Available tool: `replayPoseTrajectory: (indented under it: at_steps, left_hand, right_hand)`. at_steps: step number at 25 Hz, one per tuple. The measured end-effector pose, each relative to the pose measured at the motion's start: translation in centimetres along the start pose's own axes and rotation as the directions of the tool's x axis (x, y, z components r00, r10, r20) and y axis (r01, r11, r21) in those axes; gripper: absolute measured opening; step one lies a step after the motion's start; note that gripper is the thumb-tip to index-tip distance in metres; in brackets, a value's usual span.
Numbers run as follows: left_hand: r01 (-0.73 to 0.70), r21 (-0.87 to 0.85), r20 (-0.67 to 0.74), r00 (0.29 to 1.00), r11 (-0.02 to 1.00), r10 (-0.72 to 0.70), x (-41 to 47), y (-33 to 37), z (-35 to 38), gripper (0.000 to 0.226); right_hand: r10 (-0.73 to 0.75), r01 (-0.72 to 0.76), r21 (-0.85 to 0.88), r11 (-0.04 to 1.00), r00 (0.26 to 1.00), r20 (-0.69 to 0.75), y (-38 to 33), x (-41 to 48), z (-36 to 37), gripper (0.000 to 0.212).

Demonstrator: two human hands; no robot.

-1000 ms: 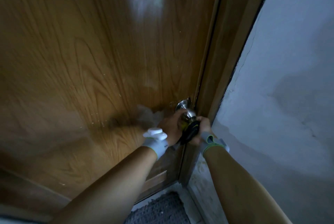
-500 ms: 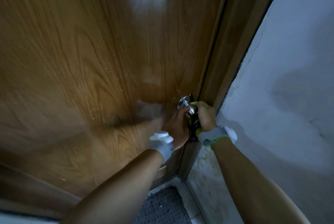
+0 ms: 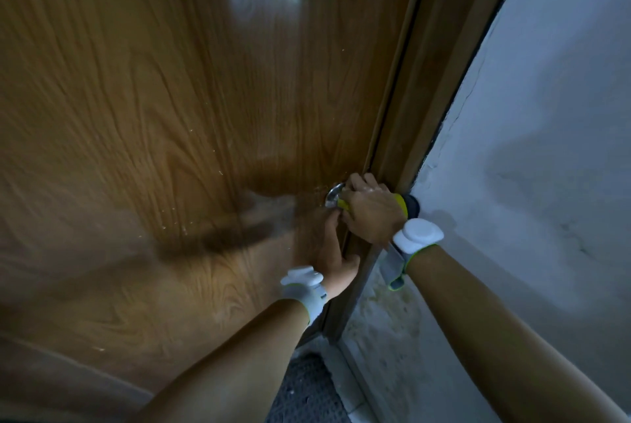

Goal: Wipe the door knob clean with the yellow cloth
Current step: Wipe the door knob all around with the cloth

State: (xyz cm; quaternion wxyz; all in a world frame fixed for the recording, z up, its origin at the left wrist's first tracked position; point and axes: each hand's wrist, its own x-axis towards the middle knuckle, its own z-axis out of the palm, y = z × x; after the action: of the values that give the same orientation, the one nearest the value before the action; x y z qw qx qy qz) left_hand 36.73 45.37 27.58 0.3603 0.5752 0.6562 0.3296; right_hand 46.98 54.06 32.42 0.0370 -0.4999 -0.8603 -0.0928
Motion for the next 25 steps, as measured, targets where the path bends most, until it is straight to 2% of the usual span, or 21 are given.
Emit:
replayPoseTrajectory:
  at_steps: [3,5,7,9,11,13,14,18,21,23,24,25]
  left_hand:
    - [-0.002,-0.04,-0.017,1.0,0.999,0.001,-0.3,0.1,0.0,0.082]
    - [-0.022,-0.061,-0.015,1.0,0.998,0.021,-0.4,0.5,-0.3,0.082]
    - [-0.041,-0.086,-0.003,0.999,0.995,0.041,-0.4,0.7,-0.7,0.082]
    - [-0.061,-0.068,-0.002,0.998,0.996,0.061,-0.1,0.5,-1.1,0.079]
    - [-0.071,-0.039,0.005,0.997,0.997,0.071,0.1,0.5,-1.3,0.077]
    - [-0.106,-0.065,0.001,0.994,0.992,0.106,0.2,0.9,-1.4,0.073]
    - [-0.134,-0.098,-0.013,0.991,0.986,0.133,0.2,1.0,-1.3,0.07]
    - [-0.211,-0.134,-0.066,0.977,0.968,0.204,0.9,1.2,-1.7,0.057]
    - [-0.218,-0.087,-0.028,0.976,0.972,0.217,1.0,1.2,-2.4,0.051]
    - [-0.218,-0.067,-0.042,0.976,0.974,0.215,1.1,1.2,-2.3,0.051]
    - [-0.203,-0.076,-0.049,0.979,0.976,0.2,1.2,1.1,-2.2,0.054]
    - [-0.175,-0.091,-0.045,0.984,0.98,0.171,1.2,1.1,-2.1,0.057]
  right_hand:
    - [-0.183,0.187,-0.048,0.981,0.98,0.085,1.1,0.5,-0.8,0.03]
    - [-0.191,0.19,0.054,0.98,0.982,0.013,1.3,0.6,-0.7,0.032]
    - [-0.1,0.127,0.113,0.985,0.971,-0.217,1.2,-0.1,0.4,0.031]
    - [0.067,0.017,0.189,0.982,0.903,-0.424,0.8,-1.1,1.5,0.031]
    - [0.319,-0.126,0.393,0.911,0.818,-0.479,0.4,-1.4,1.7,0.033]
    - [0.486,-0.231,0.528,0.817,0.769,-0.415,0.2,-1.1,1.6,0.033]
    - [0.488,-0.252,0.53,0.81,0.79,-0.37,0.1,-0.8,1.8,0.033]
    - [0.307,-0.167,0.462,0.871,0.919,-0.246,-0.3,-0.7,2.1,0.037]
    - [0.146,-0.091,0.236,0.967,0.963,-0.227,0.9,-0.8,2.4,0.043]
    - [0.23,-0.169,0.276,0.946,0.951,-0.206,0.5,-0.9,2.8,0.04]
    - [0.355,-0.264,0.357,0.896,0.909,-0.218,-0.5,-0.5,3.0,0.034]
    - [0.535,-0.416,0.422,0.806,0.816,-0.218,-1.5,0.3,2.7,0.024]
